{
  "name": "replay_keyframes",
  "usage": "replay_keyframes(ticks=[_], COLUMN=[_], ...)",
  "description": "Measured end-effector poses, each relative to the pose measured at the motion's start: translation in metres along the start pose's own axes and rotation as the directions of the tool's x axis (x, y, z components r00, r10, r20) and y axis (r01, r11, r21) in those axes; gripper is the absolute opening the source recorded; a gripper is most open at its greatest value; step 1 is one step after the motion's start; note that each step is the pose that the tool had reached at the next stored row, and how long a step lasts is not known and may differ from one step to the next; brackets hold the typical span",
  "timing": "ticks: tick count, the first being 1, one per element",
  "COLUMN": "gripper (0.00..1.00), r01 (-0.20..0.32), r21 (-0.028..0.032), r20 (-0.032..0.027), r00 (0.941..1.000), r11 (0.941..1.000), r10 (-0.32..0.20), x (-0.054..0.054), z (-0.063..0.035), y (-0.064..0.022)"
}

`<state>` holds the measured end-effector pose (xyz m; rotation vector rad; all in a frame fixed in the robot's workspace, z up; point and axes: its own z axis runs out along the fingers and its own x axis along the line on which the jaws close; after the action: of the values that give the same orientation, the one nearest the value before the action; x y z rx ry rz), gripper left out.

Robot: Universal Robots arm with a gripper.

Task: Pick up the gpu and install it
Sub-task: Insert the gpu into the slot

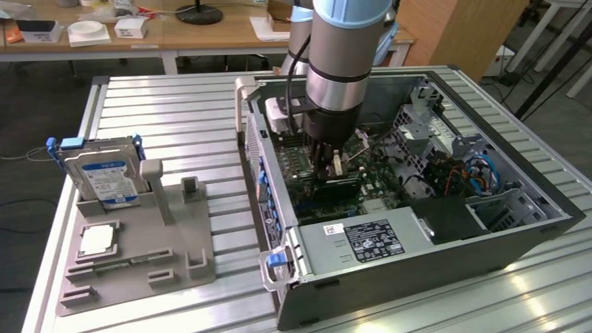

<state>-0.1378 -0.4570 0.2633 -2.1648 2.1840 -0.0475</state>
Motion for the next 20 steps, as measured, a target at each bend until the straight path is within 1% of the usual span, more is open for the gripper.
replay_keyframes(ticks=[7, 9, 16, 17, 19, 20], gripper=[0.11, 0.11, 0.11, 0.11, 0.11, 0.11], r01=[0.000, 0.000, 0.001, 0.001, 0.001, 0.001], r21=[0.0008, 0.0040, 0.0225, 0.0239, 0.0245, 0.0223], r20=[-0.0006, -0.0010, -0.0006, -0.0006, -0.0003, -0.0008], r00=[1.0000, 1.0000, 1.0000, 1.0000, 1.0000, 1.0000], r11=[1.0000, 1.0000, 0.9997, 0.9997, 0.9997, 0.9998], r10=[0.000, 0.000, -0.001, -0.001, -0.001, -0.001], x=[0.000, 0.000, 0.000, 0.000, 0.000, 0.000], z=[0.0006, 0.0012, 0.0022, 0.0022, 0.0023, 0.0020], y=[0.0003, 0.0030, 0.0181, 0.0193, 0.0198, 0.0190])
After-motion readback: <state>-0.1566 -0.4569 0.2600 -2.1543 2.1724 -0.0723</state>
